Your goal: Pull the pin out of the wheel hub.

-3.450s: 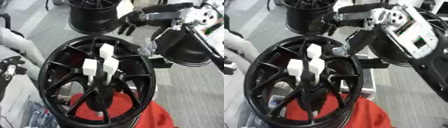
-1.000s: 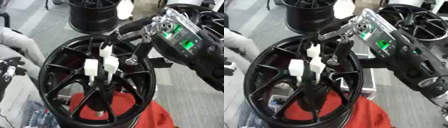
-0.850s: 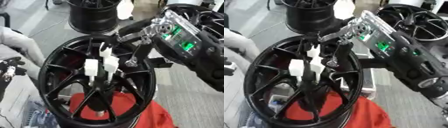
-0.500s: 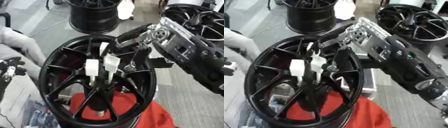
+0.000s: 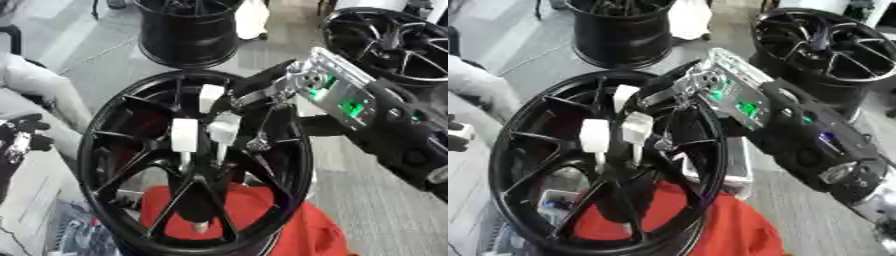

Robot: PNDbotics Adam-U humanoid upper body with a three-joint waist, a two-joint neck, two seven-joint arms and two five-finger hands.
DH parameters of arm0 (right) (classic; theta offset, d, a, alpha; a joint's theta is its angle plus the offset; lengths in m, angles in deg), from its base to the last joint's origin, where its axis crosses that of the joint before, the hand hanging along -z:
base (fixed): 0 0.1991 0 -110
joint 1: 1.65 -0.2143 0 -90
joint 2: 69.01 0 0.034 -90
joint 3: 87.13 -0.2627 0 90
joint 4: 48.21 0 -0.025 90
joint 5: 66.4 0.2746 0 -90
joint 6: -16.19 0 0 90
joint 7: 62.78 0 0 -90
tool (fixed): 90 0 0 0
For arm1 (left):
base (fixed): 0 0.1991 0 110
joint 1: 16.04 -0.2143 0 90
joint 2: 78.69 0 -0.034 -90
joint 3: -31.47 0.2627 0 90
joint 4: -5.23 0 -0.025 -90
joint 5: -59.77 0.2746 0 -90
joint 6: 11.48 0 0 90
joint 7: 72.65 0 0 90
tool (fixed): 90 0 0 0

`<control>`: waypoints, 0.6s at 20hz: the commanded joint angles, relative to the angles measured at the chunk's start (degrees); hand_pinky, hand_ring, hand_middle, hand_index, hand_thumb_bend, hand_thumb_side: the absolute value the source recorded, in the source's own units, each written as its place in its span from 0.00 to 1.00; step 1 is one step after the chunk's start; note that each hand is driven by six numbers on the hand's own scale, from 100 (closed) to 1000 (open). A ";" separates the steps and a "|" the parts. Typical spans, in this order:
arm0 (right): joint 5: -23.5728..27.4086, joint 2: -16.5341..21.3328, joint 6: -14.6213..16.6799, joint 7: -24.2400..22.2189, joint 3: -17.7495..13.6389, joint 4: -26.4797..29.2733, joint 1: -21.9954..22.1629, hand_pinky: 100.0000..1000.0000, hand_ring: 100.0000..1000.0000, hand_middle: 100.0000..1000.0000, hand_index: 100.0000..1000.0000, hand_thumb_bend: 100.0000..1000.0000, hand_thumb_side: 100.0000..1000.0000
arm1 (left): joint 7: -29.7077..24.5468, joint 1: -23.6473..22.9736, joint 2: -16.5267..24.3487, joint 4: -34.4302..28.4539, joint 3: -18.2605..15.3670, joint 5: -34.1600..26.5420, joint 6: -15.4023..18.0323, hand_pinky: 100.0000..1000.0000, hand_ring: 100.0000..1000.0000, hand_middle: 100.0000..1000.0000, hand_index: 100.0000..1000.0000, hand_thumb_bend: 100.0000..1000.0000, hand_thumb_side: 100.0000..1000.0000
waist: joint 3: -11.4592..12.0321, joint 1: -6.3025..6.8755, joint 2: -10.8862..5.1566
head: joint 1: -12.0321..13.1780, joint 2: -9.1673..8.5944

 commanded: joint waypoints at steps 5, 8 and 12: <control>-0.54 -0.32 0.75 0.01 -0.42 -1.19 -0.88 0.75 0.79 0.84 0.92 0.00 0.07 | -0.36 0.66 0.90 -1.08 -0.04 0.04 0.04 0.59 0.57 0.62 0.79 0.00 0.67 | 0.12 0.41 -0.36 | -0.06 0.26; -0.46 -0.71 0.42 0.01 -0.85 -1.95 -0.92 0.70 0.72 0.79 0.89 0.00 0.03 | -0.36 0.66 0.87 -1.09 -0.04 0.04 0.05 0.59 0.57 0.62 0.79 0.00 0.67 | 0.17 0.46 -0.34 | -0.10 0.15; 0.51 -1.16 -0.63 0.01 -1.85 -2.94 -1.08 0.56 0.58 0.67 0.77 0.00 0.00 | -0.36 0.63 0.85 -1.10 -0.03 0.01 0.09 0.59 0.57 0.62 0.79 0.00 0.67 | 0.19 0.55 -0.32 | -0.10 0.02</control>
